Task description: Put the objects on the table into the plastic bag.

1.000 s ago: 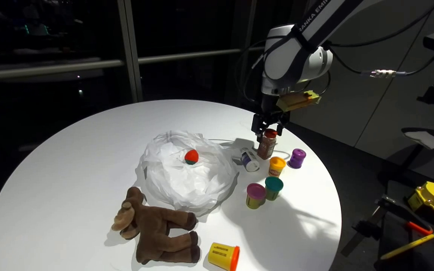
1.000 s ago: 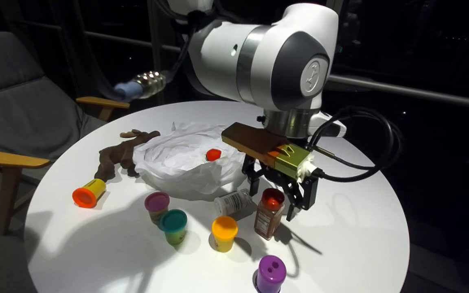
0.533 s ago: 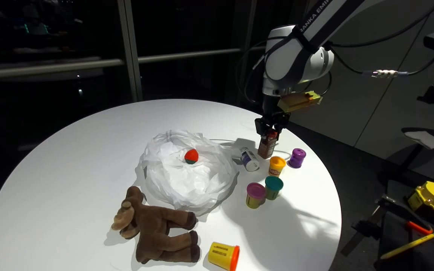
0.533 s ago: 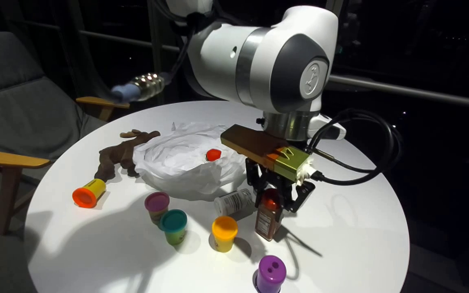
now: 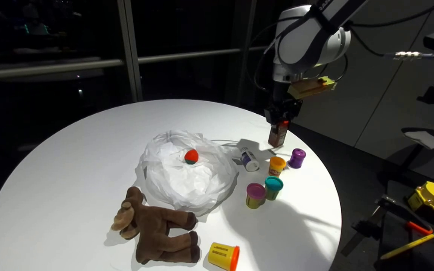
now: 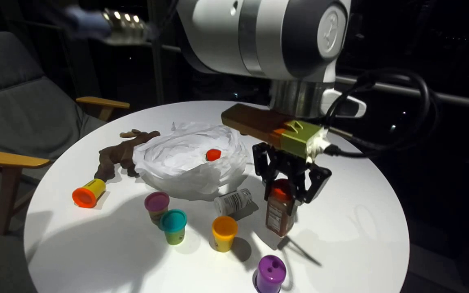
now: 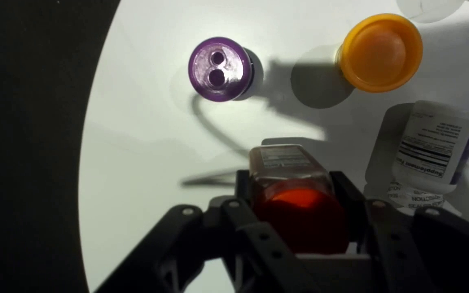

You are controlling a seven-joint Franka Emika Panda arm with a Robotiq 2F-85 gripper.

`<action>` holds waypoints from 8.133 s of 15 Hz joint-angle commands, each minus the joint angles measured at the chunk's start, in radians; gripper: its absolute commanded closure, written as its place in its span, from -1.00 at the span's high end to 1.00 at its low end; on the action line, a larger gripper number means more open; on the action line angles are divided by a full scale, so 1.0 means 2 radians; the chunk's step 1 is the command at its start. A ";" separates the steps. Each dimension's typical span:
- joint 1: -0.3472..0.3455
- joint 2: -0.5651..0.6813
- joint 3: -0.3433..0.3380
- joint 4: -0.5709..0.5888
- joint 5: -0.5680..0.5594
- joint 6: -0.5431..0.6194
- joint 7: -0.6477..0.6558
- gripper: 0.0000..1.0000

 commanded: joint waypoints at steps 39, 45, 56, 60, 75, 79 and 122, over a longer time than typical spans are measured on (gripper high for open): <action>0.091 0.253 0.093 0.451 -0.047 -0.294 -0.066 -0.50; 0.104 0.250 0.090 0.432 -0.054 -0.274 -0.071 -0.50; 0.086 0.272 0.091 0.469 -0.036 -0.267 -0.071 -0.50; 0.091 0.287 0.095 0.475 -0.037 -0.268 -0.070 -0.50; 0.119 0.174 0.046 0.245 -0.050 0.048 0.069 1.00; 0.161 0.108 -0.014 0.153 -0.064 0.137 0.136 1.00; 0.045 0.111 0.046 0.098 -0.007 0.001 0.037 1.00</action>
